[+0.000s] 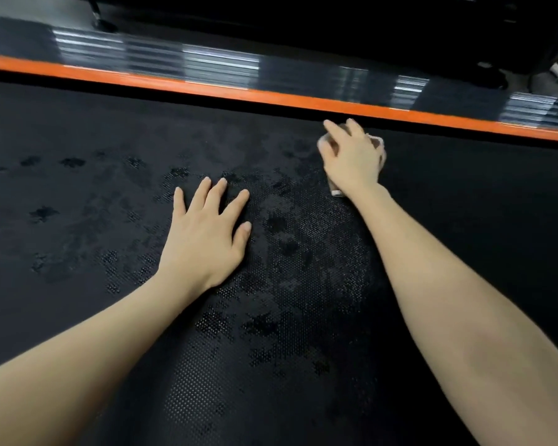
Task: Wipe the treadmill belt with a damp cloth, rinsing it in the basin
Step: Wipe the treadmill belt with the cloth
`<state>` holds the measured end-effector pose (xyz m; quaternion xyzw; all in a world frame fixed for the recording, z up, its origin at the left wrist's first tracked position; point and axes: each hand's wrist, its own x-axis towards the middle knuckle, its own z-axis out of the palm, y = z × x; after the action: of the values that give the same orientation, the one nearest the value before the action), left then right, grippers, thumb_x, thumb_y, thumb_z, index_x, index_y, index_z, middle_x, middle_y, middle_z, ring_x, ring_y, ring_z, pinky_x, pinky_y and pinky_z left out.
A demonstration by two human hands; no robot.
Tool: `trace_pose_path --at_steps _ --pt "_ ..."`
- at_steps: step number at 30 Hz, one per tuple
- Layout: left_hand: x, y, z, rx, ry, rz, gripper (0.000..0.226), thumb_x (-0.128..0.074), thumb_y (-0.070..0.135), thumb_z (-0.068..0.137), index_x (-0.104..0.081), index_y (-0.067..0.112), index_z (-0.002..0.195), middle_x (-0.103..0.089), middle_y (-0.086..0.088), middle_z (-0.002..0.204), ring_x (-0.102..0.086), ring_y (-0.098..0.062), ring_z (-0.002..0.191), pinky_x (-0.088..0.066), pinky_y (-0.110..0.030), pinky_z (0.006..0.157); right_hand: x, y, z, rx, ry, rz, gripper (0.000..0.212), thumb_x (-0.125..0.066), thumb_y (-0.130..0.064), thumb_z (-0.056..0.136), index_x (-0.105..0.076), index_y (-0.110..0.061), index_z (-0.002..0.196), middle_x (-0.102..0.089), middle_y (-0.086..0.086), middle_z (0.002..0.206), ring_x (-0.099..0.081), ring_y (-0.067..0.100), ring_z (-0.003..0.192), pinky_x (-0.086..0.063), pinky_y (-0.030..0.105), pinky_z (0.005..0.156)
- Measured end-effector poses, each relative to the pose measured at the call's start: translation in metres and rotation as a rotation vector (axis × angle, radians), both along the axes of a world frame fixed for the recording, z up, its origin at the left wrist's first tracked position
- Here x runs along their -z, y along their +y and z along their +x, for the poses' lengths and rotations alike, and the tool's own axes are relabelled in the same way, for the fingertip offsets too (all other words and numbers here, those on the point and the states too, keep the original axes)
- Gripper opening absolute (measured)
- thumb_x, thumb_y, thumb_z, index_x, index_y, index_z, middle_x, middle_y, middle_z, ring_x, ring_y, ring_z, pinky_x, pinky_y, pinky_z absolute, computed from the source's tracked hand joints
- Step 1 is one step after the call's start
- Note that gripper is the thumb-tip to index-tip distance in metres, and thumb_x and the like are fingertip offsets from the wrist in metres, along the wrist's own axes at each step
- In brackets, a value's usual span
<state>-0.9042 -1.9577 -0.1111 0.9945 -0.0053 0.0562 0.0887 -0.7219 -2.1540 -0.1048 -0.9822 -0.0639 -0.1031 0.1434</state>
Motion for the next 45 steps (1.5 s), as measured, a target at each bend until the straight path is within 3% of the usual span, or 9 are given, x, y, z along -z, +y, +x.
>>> trace_pose_path --at_steps 5,7,10,16,20,27,33,41,45 --pt "0.001 0.002 0.000 0.010 -0.002 -0.008 0.068 -0.012 0.052 0.088 -0.038 0.023 0.144 -0.033 -0.014 0.150 -0.019 -0.032 0.142 -0.010 -0.057 0.114 -0.006 0.050 -0.012 -0.240 -0.011 0.030 0.040 -0.045 -0.032 0.096 -0.045 -0.027 0.135 -0.041 0.002 0.145 -0.041 0.028 0.128 -0.023 0.049 0.107" --pt "0.001 0.004 -0.001 0.016 0.000 -0.013 0.068 -0.012 0.052 0.088 -0.038 0.024 0.144 -0.033 -0.013 0.150 -0.019 -0.031 0.143 -0.009 -0.056 0.115 -0.014 0.038 -0.013 -0.276 -0.007 0.121 0.027 -0.045 -0.024 0.095 -0.053 -0.024 0.121 -0.051 -0.003 0.134 -0.047 0.025 0.119 -0.030 0.042 0.102" --pt "0.001 0.004 -0.001 0.015 -0.014 -0.017 0.067 -0.014 0.052 0.088 -0.038 0.024 0.144 -0.034 -0.013 0.150 -0.020 -0.031 0.143 -0.010 -0.056 0.115 -0.020 -0.007 0.006 -0.108 -0.047 0.170 0.018 -0.044 -0.021 0.093 -0.058 -0.028 0.100 -0.058 -0.002 0.124 -0.052 0.027 0.113 -0.035 0.038 0.101" --pt "0.003 0.001 0.000 0.011 -0.025 -0.013 0.066 -0.016 0.050 0.088 -0.041 0.021 0.142 -0.036 -0.016 0.148 -0.023 -0.033 0.141 -0.012 -0.059 0.113 -0.007 -0.022 0.035 0.297 -0.024 0.069 0.033 -0.041 -0.033 0.095 -0.051 -0.014 0.120 -0.051 0.013 0.129 -0.050 0.033 0.117 -0.027 0.044 0.103" --pt "0.001 0.001 -0.001 0.012 -0.023 -0.018 0.066 -0.017 0.050 0.088 -0.042 0.020 0.141 -0.037 -0.017 0.147 -0.024 -0.034 0.141 -0.013 -0.059 0.113 -0.003 0.065 0.009 0.010 -0.093 -0.023 0.026 -0.045 -0.034 0.090 -0.062 -0.020 0.102 -0.061 0.005 0.110 -0.059 0.027 0.099 -0.035 0.040 0.089" --pt "0.000 0.003 -0.001 0.010 -0.007 -0.035 0.069 -0.013 0.053 0.086 -0.040 0.023 0.142 -0.034 -0.013 0.149 -0.019 -0.030 0.143 -0.009 -0.057 0.114 -0.011 0.048 -0.021 -0.458 0.015 0.017 0.028 -0.047 -0.024 0.096 -0.057 -0.019 0.121 -0.043 -0.001 0.139 -0.042 0.025 0.123 -0.029 0.043 0.106" --pt "0.000 0.002 -0.001 0.000 -0.002 -0.043 0.073 -0.009 0.054 0.083 -0.038 0.024 0.143 -0.032 -0.012 0.151 -0.016 -0.029 0.144 -0.006 -0.055 0.115 -0.014 0.050 -0.033 -0.279 0.041 0.069 0.027 -0.046 -0.019 0.096 -0.057 -0.023 0.121 -0.037 0.000 0.147 -0.038 0.025 0.130 -0.016 0.051 0.111" --pt "-0.003 0.000 -0.001 -0.004 0.020 -0.029 0.066 -0.018 0.050 0.086 -0.035 0.023 0.144 -0.029 -0.012 0.152 -0.013 -0.030 0.144 -0.005 -0.054 0.115 -0.006 0.003 -0.167 -0.599 0.015 0.134 0.032 -0.051 -0.020 0.089 -0.062 -0.011 0.118 -0.045 0.010 0.142 -0.039 0.027 0.128 -0.030 0.056 0.106" --pt "-0.003 0.001 -0.001 -0.012 0.023 -0.026 0.065 -0.020 0.049 0.087 -0.034 0.024 0.145 -0.027 -0.011 0.153 -0.012 -0.029 0.145 -0.004 -0.053 0.116 -0.011 -0.007 -0.125 -0.558 0.093 0.015 0.032 -0.048 -0.021 0.095 -0.055 -0.022 0.126 -0.037 0.004 0.149 -0.031 0.024 0.137 -0.017 0.057 0.113"
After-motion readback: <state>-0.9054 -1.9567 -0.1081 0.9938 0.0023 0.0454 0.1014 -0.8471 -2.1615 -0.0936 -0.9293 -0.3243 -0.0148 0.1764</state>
